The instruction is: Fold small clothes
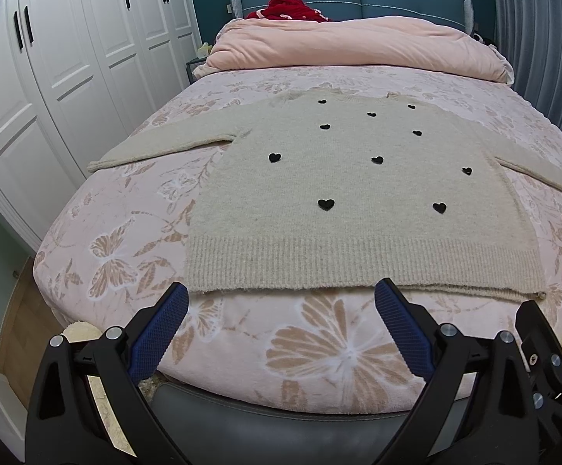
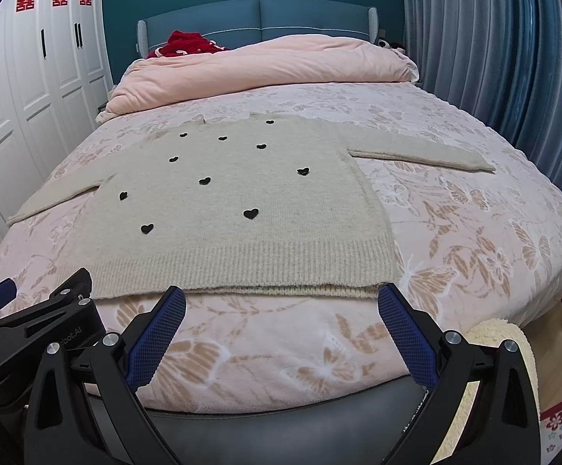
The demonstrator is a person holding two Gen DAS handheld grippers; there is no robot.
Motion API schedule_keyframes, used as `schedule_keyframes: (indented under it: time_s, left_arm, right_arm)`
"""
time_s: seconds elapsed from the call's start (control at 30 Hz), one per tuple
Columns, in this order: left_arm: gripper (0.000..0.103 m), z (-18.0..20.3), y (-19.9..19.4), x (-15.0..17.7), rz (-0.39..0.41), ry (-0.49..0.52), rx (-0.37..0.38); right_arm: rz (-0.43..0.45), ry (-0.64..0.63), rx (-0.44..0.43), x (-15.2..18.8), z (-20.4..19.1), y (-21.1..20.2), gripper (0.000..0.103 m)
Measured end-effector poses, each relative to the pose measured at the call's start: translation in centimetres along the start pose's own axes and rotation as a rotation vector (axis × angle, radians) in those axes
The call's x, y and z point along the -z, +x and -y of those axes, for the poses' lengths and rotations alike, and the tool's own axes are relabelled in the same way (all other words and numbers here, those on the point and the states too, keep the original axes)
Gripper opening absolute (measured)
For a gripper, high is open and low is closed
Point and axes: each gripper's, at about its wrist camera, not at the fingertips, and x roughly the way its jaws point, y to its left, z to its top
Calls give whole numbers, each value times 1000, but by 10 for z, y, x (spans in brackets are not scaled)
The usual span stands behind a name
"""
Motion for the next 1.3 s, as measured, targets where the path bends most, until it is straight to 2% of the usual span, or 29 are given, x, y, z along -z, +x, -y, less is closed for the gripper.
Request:
schedule_keyframes:
  time_s: [1.3]
  left_arm:
    - [94,-3,5,6,-14,0,-6]
  right_arm:
    - [-27,9,13,8,4,6,98]
